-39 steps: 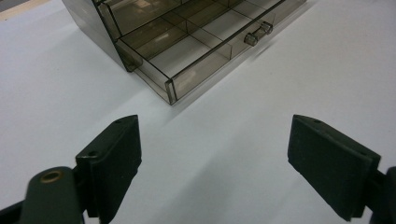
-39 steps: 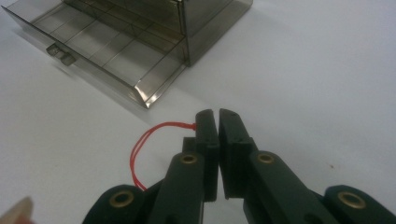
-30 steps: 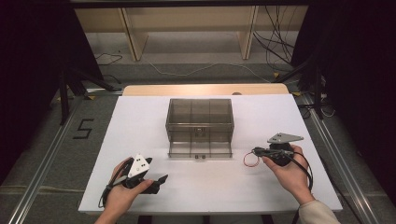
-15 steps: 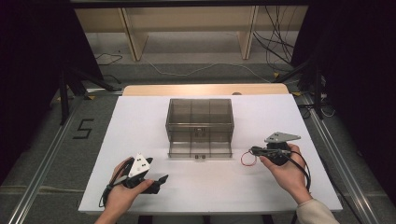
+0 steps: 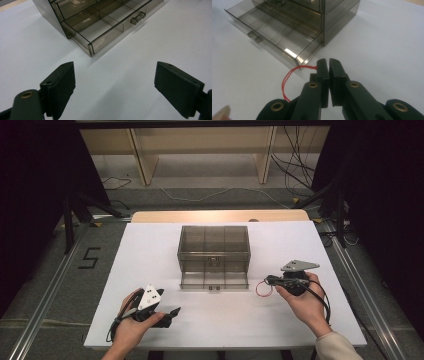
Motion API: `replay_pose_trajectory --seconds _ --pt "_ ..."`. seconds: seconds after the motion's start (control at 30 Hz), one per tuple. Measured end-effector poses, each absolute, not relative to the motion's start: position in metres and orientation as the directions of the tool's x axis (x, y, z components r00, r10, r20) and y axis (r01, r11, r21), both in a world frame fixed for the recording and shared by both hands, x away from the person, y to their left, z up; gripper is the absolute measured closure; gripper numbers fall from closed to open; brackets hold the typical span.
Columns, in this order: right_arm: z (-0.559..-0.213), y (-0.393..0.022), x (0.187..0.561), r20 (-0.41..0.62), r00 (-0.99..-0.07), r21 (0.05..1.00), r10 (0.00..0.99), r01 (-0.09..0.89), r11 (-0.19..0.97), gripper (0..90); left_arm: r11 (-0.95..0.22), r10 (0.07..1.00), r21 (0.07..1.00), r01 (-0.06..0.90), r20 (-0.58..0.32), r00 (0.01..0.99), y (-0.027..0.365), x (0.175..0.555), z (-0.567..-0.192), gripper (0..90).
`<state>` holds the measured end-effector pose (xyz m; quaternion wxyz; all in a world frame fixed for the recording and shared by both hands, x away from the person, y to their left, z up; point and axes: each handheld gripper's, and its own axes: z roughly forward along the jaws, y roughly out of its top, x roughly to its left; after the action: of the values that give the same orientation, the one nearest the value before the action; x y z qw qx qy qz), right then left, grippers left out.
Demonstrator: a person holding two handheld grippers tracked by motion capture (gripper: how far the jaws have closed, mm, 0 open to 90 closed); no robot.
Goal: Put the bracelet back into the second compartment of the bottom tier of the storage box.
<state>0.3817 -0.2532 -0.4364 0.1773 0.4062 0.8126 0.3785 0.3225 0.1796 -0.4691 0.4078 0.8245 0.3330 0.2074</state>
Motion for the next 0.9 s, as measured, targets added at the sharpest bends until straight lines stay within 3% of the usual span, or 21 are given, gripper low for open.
replay_pose_trajectory --seconds 0.9 --pt "-0.432 -0.239 0.386 0.008 -0.628 0.765 0.778 0.505 0.399 87.6 -0.446 0.718 0.811 0.379 0.071 0.693 0.179 0.322 -0.469 16.9"
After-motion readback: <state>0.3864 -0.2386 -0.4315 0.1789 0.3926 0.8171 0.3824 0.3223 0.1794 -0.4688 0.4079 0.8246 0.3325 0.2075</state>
